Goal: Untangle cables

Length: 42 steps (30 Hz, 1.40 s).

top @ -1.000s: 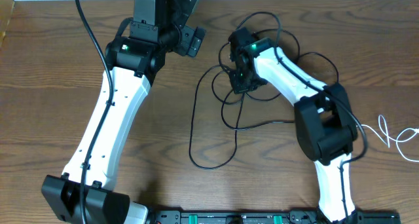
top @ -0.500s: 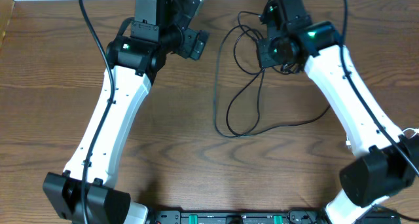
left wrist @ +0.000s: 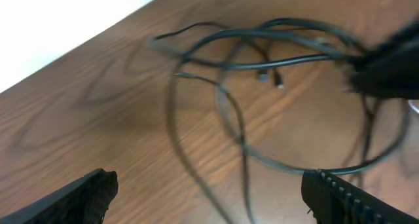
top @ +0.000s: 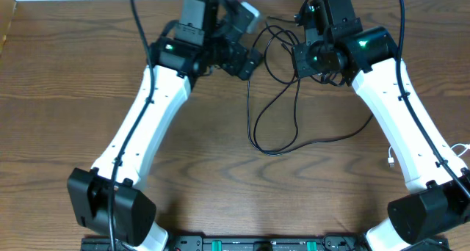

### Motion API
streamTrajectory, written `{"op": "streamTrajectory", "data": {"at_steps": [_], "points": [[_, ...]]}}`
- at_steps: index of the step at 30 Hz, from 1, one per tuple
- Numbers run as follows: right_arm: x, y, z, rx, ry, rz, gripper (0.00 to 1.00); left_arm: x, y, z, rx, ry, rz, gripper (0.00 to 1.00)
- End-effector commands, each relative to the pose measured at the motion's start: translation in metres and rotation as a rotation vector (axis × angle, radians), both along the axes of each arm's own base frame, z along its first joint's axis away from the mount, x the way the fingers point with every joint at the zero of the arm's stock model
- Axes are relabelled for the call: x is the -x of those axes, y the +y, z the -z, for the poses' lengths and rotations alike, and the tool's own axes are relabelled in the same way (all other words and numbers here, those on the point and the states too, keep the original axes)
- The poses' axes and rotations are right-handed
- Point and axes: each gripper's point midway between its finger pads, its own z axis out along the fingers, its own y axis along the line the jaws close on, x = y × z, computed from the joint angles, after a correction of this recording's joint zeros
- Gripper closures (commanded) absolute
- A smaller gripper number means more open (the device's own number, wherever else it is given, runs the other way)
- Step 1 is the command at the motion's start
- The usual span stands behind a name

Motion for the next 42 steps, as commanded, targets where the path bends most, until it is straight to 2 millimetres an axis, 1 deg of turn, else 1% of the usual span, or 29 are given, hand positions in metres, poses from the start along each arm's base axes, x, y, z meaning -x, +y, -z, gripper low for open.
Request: {"op": "streamTrajectory", "data": {"at_steps": [1, 3, 6, 13, 17, 21, 29, 36, 42], "points": [[0.008, 0.011, -0.019, -0.052, -0.027, -0.062, 0.99, 0.013, -0.022, -0.001, 0.004, -0.012, 0.085, 0.06], [0.010, 0.013, -0.021, -0.061, -0.029, -0.073, 0.99, 0.015, -0.026, -0.001, 0.004, -0.014, 0.101, 0.06], [0.013, 0.013, -0.030, -0.066, -0.053, -0.081, 0.99, 0.015, -0.025, -0.001, 0.003, -0.015, 0.099, 0.06], [0.027, 0.008, -0.067, -0.087, -0.145, -0.099, 0.99, 0.011, -0.024, -0.001, 0.004, -0.025, 0.095, 0.05], [0.035, 0.008, -0.080, -0.109, -0.169, -0.109, 0.99, 0.011, -0.025, 0.003, 0.007, -0.013, 0.101, 0.05], [0.037, 0.008, -0.082, -0.112, -0.170, -0.111, 0.99, 0.013, -0.030, 0.005, 0.029, 0.004, 0.126, 0.05], [0.041, 0.014, -0.082, -0.146, -0.153, -0.130, 0.99, 0.012, -0.031, 0.005, 0.031, -0.001, 0.126, 0.05], [0.043, 0.019, -0.083, -0.146, -0.153, -0.145, 0.99, 0.020, -0.041, -0.001, 0.089, 0.012, 0.180, 0.05], [0.043, 0.021, -0.083, -0.148, -0.157, -0.150, 0.99, 0.021, -0.043, -0.002, 0.096, 0.013, 0.189, 0.05]]}}
